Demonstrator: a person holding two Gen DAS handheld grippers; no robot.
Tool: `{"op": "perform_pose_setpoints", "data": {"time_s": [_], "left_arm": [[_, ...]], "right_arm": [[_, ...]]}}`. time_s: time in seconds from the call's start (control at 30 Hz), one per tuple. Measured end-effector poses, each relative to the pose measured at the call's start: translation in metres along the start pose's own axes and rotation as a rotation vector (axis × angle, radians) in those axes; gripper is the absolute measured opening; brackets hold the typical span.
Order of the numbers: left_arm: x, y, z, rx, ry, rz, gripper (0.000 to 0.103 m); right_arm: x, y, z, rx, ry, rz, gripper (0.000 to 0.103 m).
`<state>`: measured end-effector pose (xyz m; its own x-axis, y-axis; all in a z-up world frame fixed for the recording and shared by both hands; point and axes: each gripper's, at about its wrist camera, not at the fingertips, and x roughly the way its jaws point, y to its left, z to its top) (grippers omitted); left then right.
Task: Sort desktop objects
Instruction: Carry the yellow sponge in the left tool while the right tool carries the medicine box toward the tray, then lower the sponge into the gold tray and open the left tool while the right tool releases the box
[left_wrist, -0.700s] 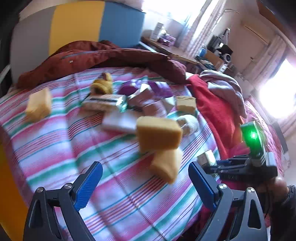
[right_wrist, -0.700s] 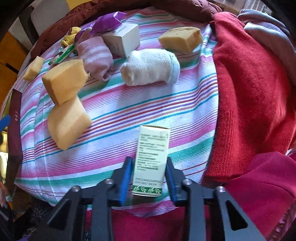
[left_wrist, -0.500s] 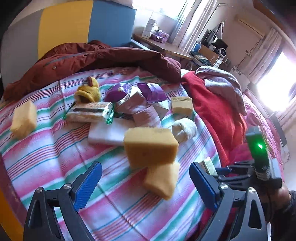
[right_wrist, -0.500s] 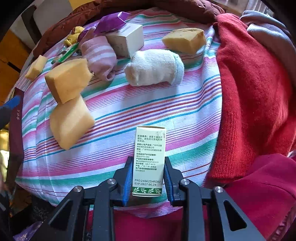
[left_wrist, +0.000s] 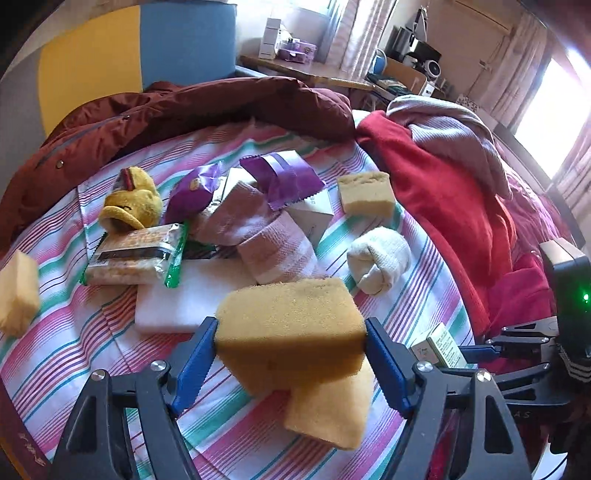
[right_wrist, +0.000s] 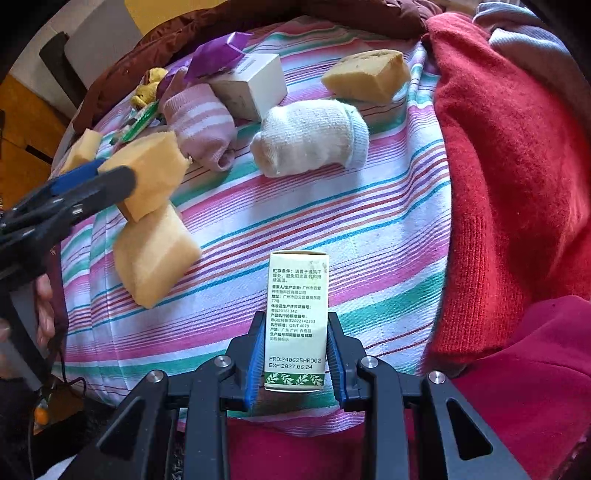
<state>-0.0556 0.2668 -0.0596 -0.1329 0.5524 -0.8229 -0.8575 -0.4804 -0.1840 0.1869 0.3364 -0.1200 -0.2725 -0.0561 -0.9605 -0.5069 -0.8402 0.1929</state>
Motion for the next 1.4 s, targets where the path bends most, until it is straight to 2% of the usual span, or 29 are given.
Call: {"op": "perform_pose_setpoints", "data": {"time_s": [0.17,0.33,0.37,0.43,0.47,0.5,0.6,0.63,0.77,0.83,0.93,1.03,1.2,1.23,1.27,1.4], "left_arm": [[-0.024,0.006,-0.012,-0.044,-0.070,-0.016,0.073],[-0.065,0.014,-0.029,-0.093,-0.149,0.002,0.073],[-0.072,0.017,-0.033,-0.104,-0.157,0.008,0.073],[-0.091,0.025,-0.045,-0.137,-0.181,0.030,0.073],[-0.100,0.029,-0.051,-0.149,-0.191,0.043,0.073],[-0.109,0.034,-0.058,-0.165,-0.202,0.059,0.073],[-0.138,0.057,-0.081,-0.249,-0.234,0.097,0.074],[-0.147,0.065,-0.089,-0.278,-0.242,0.111,0.074],[-0.185,0.097,-0.123,-0.375,-0.288,0.194,0.074],[-0.206,0.116,-0.142,-0.426,-0.315,0.251,0.074],[-0.236,0.147,-0.176,-0.515,-0.340,0.366,0.075],[-0.254,0.168,-0.203,-0.578,-0.334,0.461,0.077],[-0.280,0.195,-0.255,-0.676,-0.305,0.579,0.079],[-0.284,0.199,-0.267,-0.693,-0.296,0.607,0.080],[-0.288,0.202,-0.278,-0.710,-0.288,0.639,0.081],[-0.294,0.212,-0.307,-0.782,-0.263,0.664,0.081]], "right_arm": [[-0.004,0.005,-0.012,-0.021,-0.044,-0.018,0.030],[-0.020,0.013,-0.031,-0.056,-0.157,-0.018,0.030],[-0.023,0.020,-0.046,-0.068,-0.176,-0.022,0.030],[-0.049,0.022,-0.022,-0.084,-0.203,-0.029,0.030],[-0.062,0.016,0.006,-0.091,-0.213,-0.011,0.030],[-0.065,0.019,0.000,-0.104,-0.230,0.013,0.030],[-0.068,0.069,0.007,-0.185,-0.277,0.081,0.031],[-0.077,0.087,0.017,-0.215,-0.284,0.112,0.031],[-0.075,0.155,0.018,-0.359,-0.293,0.234,0.031],[-0.072,0.196,0.015,-0.425,-0.279,0.313,0.031],[-0.063,0.251,0.007,-0.525,-0.261,0.387,0.031],[-0.053,0.313,-0.001,-0.612,-0.223,0.471,0.031],[-0.032,0.389,-0.024,-0.744,-0.154,0.518,0.034],[-0.027,0.401,-0.028,-0.763,-0.139,0.520,0.040],[-0.025,0.410,-0.031,-0.774,-0.129,0.523,0.051],[-0.014,0.427,-0.039,-0.801,-0.102,0.520,0.058]]}}
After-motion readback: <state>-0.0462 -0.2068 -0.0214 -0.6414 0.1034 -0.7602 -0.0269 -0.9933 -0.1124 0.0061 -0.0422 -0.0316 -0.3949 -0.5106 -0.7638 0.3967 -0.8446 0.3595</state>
